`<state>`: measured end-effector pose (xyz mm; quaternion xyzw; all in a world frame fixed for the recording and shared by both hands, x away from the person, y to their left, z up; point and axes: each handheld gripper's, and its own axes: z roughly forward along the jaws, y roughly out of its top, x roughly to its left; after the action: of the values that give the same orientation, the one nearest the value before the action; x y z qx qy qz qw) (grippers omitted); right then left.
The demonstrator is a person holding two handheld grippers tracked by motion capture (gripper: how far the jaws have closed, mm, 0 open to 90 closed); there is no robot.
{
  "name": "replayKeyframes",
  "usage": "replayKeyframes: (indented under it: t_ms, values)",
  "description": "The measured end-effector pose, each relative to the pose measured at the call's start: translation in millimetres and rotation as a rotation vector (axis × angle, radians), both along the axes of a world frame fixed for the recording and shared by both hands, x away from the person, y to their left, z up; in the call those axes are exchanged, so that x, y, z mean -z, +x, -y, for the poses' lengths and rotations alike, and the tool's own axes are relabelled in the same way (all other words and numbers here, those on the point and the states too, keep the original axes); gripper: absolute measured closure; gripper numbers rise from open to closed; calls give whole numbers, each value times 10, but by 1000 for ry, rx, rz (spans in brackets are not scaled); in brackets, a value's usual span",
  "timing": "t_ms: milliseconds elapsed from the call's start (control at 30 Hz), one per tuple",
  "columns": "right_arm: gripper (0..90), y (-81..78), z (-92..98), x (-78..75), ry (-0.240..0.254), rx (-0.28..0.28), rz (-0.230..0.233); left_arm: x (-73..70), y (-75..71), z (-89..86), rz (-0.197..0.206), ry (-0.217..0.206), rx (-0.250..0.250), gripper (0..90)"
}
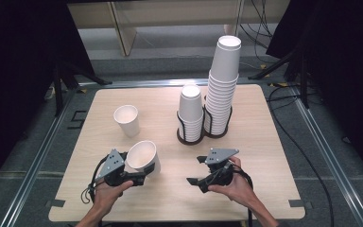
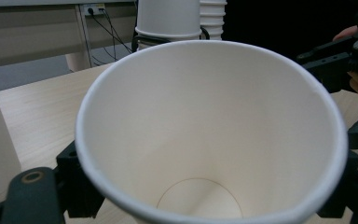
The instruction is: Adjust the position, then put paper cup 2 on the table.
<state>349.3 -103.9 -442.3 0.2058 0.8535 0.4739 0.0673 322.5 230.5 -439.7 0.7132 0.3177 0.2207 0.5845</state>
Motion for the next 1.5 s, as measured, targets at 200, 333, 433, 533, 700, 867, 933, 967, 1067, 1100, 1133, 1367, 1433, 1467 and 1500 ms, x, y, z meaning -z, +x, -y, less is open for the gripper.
replayKeyframes:
  t_ms: [200, 333, 433, 533, 700, 867, 933, 967, 1067, 1100, 1133, 1367, 1433, 1467, 1500]
  values:
    - [157, -30, 25, 14, -8, 37, -13, 10, 31, -26, -9, 14, -21, 174]
    - [157, -50, 44, 32, -23, 47, 0, 15, 59, -48, -19, 25, -37, 174]
    - [157, -66, 56, 35, -25, 64, -3, 23, 88, -55, -22, 19, -49, 174]
    - [157, -81, 66, 41, -29, 70, 3, 22, 117, -67, -26, 28, -58, 174]
    - [157, -108, 79, 50, -40, 84, 8, 10, 167, -66, -30, 19, -70, 174]
    - [157, -132, 80, 66, -39, 86, 0, 7, 230, -38, -28, 25, -76, 174]
    - [157, -142, 85, 62, -40, 85, 2, 6, 254, -38, -32, 35, -84, 174]
    - [157, -149, 88, 61, -39, 85, -2, 15, 276, -31, -29, 22, -84, 174]
    - [157, -160, 95, 60, -19, 79, -4, 16, 324, -37, -38, 34, -96, 174]
    - [157, -160, 106, 56, -18, 76, -7, 24, 348, -32, -34, 24, -95, 174]
    - [157, -170, 117, 50, -27, 96, 3, 20, 359, -28, -40, 31, -102, 174]
    - [157, -181, 151, 58, -27, 105, -6, 32, 475, 38, -36, 42, -108, 174]
    - [157, -178, 156, 63, -30, 107, 5, 37, 504, 64, -34, 36, -107, 174]
    - [157, -178, 158, 66, -33, 106, 4, 31, 510, 70, -41, 48, -111, 174]
    - [157, -178, 159, 68, -34, 105, 6, 34, 525, 85, -41, 46, -112, 174]
